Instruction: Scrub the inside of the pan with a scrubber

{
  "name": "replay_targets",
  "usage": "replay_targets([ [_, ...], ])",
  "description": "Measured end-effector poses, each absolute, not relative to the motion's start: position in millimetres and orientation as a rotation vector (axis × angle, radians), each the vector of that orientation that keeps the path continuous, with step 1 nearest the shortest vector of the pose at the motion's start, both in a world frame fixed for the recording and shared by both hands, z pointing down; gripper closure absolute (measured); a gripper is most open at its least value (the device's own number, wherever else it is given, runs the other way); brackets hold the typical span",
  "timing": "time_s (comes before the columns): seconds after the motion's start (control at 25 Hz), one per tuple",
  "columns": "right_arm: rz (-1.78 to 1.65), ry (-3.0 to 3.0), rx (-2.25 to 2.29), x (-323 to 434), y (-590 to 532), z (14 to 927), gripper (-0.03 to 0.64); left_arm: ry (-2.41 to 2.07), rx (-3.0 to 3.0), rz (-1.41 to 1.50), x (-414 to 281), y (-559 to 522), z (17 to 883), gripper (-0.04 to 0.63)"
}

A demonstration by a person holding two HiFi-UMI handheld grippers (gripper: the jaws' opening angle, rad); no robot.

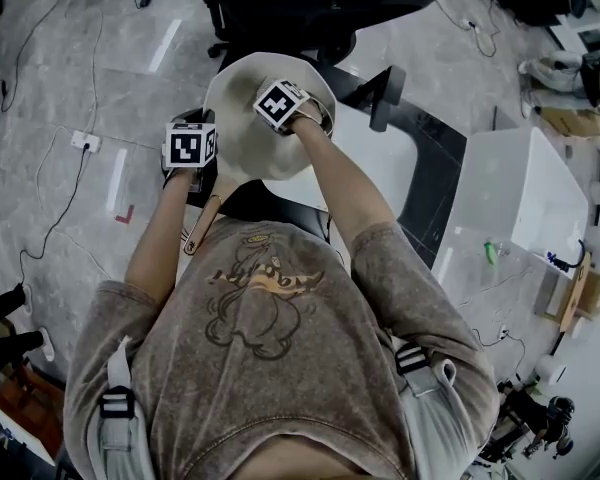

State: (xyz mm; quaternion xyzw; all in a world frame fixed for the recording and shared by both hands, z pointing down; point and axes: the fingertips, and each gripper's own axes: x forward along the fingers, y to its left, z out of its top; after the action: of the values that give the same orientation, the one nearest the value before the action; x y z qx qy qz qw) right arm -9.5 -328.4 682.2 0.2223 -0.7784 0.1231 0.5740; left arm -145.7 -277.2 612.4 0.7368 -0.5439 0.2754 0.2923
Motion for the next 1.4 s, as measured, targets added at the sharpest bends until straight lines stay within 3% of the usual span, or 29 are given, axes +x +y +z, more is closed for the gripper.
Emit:
replay_targets([
  [0.64, 0.477, -1.753, 0.493, 20, -289, 680, 0.526, -1.438, 1.95, 0.727, -145, -278, 614, 0.543],
  [1.4, 0.575, -1.826, 0.349, -22, -235, 678, 0.526, -1.453, 1.938, 0.733, -145, -277, 614, 0.543],
])
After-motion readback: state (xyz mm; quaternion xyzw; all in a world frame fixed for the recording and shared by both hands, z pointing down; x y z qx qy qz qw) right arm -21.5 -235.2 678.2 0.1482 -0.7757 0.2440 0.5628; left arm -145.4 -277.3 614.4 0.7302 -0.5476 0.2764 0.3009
